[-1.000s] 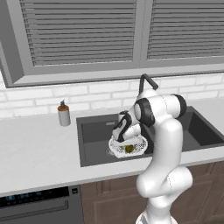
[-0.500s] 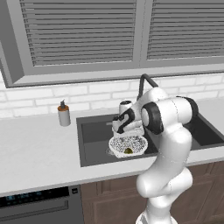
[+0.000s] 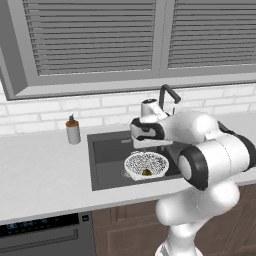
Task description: Put the colander in the sink, put the kiwi in the colander, and turn on the sink faucet and pour water over the colander.
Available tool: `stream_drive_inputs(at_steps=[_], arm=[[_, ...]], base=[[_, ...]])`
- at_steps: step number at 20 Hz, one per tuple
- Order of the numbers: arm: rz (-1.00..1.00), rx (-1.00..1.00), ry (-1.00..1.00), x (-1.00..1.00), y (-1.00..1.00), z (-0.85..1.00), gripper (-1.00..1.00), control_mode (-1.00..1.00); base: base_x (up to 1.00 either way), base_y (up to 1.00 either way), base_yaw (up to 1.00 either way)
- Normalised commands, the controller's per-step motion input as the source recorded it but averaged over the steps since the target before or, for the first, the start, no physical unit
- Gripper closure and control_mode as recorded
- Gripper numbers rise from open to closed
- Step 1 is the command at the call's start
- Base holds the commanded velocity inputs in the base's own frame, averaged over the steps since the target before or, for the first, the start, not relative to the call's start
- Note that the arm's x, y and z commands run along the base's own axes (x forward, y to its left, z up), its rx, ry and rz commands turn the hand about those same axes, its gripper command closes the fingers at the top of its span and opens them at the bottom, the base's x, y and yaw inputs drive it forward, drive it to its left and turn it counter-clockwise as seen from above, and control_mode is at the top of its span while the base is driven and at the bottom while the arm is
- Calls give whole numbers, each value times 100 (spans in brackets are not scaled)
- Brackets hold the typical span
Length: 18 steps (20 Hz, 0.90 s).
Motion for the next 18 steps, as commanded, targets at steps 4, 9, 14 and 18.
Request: stream_drive_inputs(at_steps=[4,9,14,18], arm=[[0,0,2,-14,-5,100,-100,-100],[0,0,12,-1,-17,100,-100,-100],[-2,0,21,7,-26,100,-100,-100],[-2,0,23,27,-28,100,-100,-100]], base=[[0,0,0],[0,0,0],[0,0,0],[0,0,0]])
